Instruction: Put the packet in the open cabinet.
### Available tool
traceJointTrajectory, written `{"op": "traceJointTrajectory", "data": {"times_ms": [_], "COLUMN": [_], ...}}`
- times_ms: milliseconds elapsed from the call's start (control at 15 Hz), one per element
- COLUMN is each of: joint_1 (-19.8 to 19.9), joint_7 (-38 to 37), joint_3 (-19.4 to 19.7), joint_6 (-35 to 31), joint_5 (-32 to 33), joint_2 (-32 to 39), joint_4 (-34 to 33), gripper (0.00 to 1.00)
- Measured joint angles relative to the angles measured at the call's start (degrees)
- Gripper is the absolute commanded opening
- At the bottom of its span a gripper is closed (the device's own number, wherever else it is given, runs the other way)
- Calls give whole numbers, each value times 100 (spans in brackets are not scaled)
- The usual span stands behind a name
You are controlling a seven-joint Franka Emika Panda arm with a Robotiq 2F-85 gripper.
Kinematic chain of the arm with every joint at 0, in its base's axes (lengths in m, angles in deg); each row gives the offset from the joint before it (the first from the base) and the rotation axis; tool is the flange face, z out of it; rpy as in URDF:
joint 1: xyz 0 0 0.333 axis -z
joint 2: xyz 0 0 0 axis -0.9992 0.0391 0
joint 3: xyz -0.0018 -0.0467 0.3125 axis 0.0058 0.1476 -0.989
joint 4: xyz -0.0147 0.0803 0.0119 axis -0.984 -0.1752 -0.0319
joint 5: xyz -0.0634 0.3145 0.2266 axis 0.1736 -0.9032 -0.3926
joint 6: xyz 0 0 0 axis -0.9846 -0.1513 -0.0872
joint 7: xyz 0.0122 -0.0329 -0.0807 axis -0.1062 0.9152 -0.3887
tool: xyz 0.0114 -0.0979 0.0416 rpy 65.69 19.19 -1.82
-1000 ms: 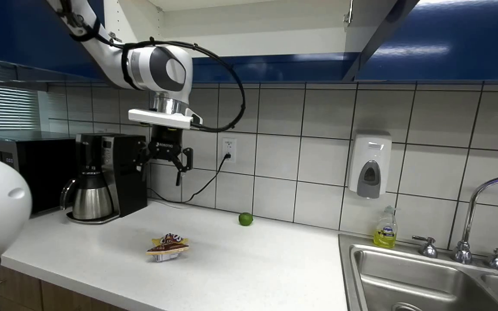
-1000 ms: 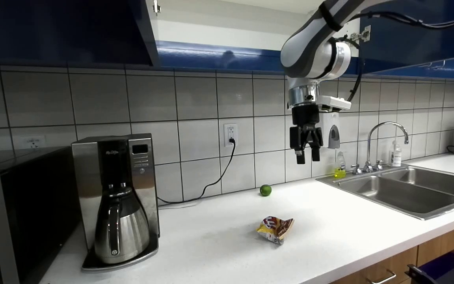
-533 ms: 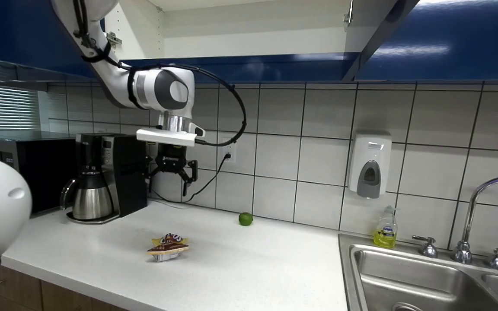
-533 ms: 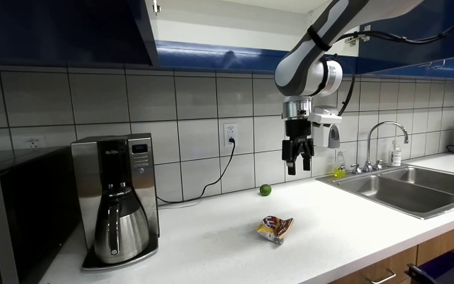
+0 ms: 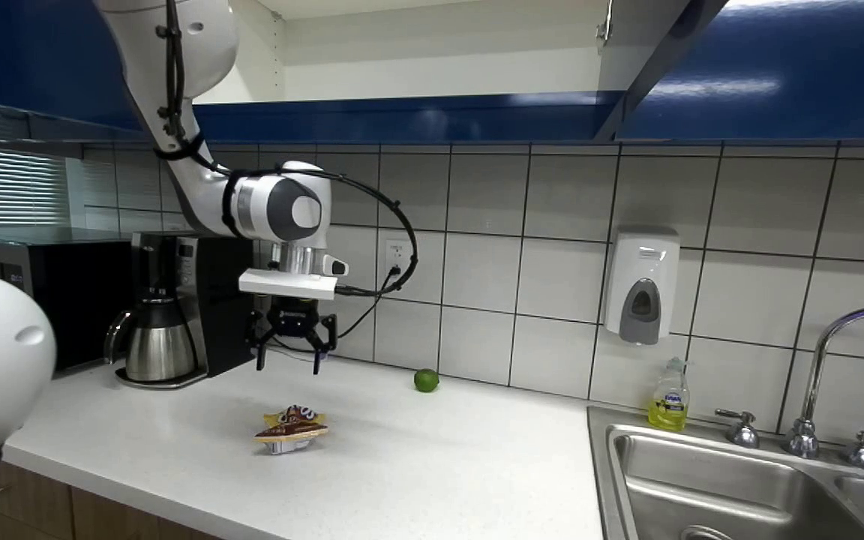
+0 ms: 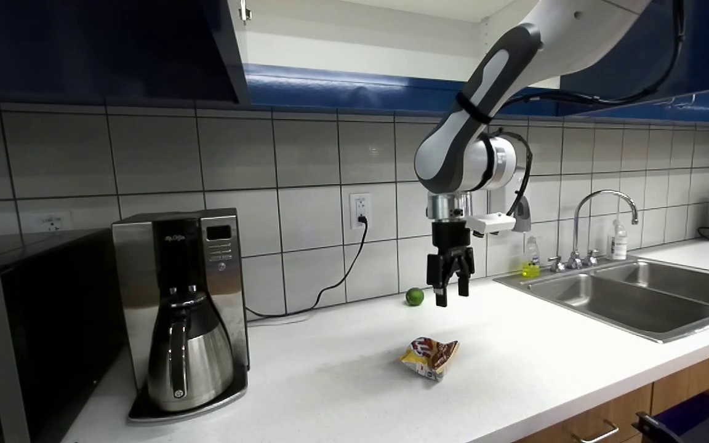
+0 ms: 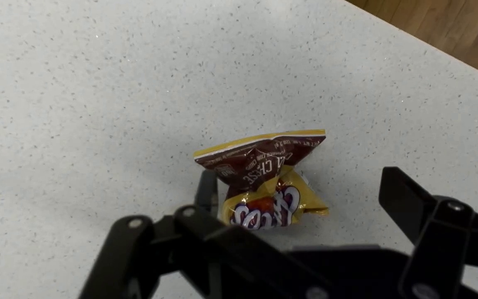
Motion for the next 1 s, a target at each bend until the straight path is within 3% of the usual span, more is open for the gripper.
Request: {"op": "traceJointTrajectory", "data": {"times_ms": [1000], "joint_1": [56], "joint_7": [47], "joint_3": [-208], "joint_6": [-396], "joint_5": [-28], "joint_2": [1262], "joint_4": [-483], "gripper": [100]}}
